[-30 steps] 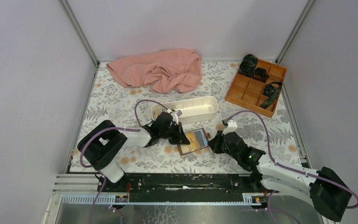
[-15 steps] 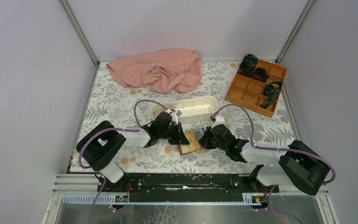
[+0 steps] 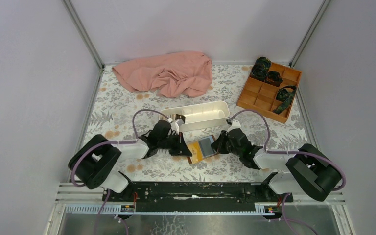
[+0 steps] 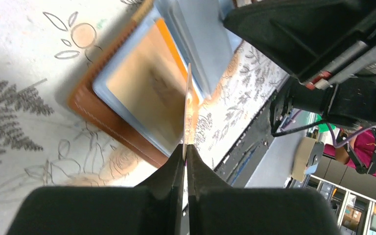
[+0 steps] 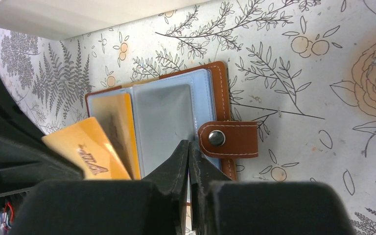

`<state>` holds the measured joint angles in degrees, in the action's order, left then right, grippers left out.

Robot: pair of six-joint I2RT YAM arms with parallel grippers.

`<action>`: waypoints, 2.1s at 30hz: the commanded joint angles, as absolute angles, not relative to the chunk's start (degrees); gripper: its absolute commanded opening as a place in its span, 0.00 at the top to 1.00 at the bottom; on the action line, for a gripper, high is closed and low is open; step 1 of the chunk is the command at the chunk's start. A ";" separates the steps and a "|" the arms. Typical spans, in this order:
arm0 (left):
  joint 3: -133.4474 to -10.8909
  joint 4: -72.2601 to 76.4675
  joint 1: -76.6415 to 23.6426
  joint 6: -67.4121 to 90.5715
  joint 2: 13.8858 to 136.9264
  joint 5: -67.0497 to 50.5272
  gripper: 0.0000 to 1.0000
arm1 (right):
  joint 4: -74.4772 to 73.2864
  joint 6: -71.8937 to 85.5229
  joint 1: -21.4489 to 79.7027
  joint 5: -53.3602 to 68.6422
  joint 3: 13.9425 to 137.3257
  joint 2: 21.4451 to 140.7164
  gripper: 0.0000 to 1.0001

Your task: Take the credit cards out of the card holder

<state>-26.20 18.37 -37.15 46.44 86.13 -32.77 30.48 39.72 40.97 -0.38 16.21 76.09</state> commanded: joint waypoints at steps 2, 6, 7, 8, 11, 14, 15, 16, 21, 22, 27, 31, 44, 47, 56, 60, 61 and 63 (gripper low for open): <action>-26.01 10.52 -36.17 42.51 76.83 -31.87 0.97 | 32.69 38.56 40.17 -0.74 13.88 74.53 0.94; -26.32 8.49 -36.05 40.15 69.26 -28.66 1.00 | 42.05 37.47 39.99 2.83 9.13 68.38 0.96; -25.80 9.61 -35.96 40.50 67.68 -27.96 1.00 | 43.69 37.55 39.99 3.87 8.05 66.25 0.96; -25.02 11.09 -35.94 41.27 66.05 -27.12 1.00 | 44.44 37.86 39.99 4.37 7.30 62.78 0.95; -22.79 17.45 -35.91 43.17 62.89 -28.66 1.00 | 46.42 37.66 39.96 8.03 5.56 54.76 0.81; -21.72 25.03 -35.86 45.17 61.60 -32.05 1.00 | 47.61 37.05 39.99 13.35 5.22 47.98 0.56; -21.78 27.00 -35.86 45.79 61.82 -33.81 1.00 | 47.37 36.83 39.97 15.10 5.45 46.26 0.52; -21.98 28.39 -35.85 46.33 62.29 -35.53 1.00 | 46.93 36.52 39.99 16.84 5.81 44.66 0.51; -21.36 38.89 -35.95 50.23 64.46 -42.35 1.00 | 45.57 34.81 39.99 24.74 7.95 44.20 0.51; -21.08 41.38 -35.95 51.27 64.78 -43.53 1.00 | 46.53 34.84 39.99 26.10 7.87 45.05 0.51; -20.99 43.84 -36.33 52.10 65.48 -45.50 1.00 | 54.90 37.52 40.00 30.78 6.81 50.31 0.52; -21.22 41.12 -36.98 50.72 65.87 -45.10 1.00 | 57.03 37.97 40.06 31.94 7.15 52.00 0.62; -20.45 42.23 -38.58 49.95 68.69 -47.14 1.00 | 53.41 36.13 40.03 30.76 7.25 49.43 0.83; -20.08 41.71 -38.58 49.54 68.44 -45.57 1.00 | 53.44 36.56 40.02 30.89 7.04 49.31 0.97; -22.00 21.96 -38.61 45.40 61.05 -23.36 0.55 | 47.07 36.73 39.98 24.18 9.80 50.50 1.00; -18.97 8.86 -38.60 44.48 47.04 -1.66 0.45 | 40.95 34.27 39.99 17.52 15.79 53.55 1.00; -18.53 6.17 -38.56 44.30 43.78 1.38 0.41 | 38.92 33.44 39.99 14.87 17.84 54.65 1.00; -17.69 1.87 -38.56 44.08 38.65 6.07 0.33 | 36.12 31.99 39.99 10.90 21.91 57.80 1.00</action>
<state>-19.66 14.92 -38.26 46.26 47.05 -12.75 41.12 35.79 40.12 20.73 13.15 54.17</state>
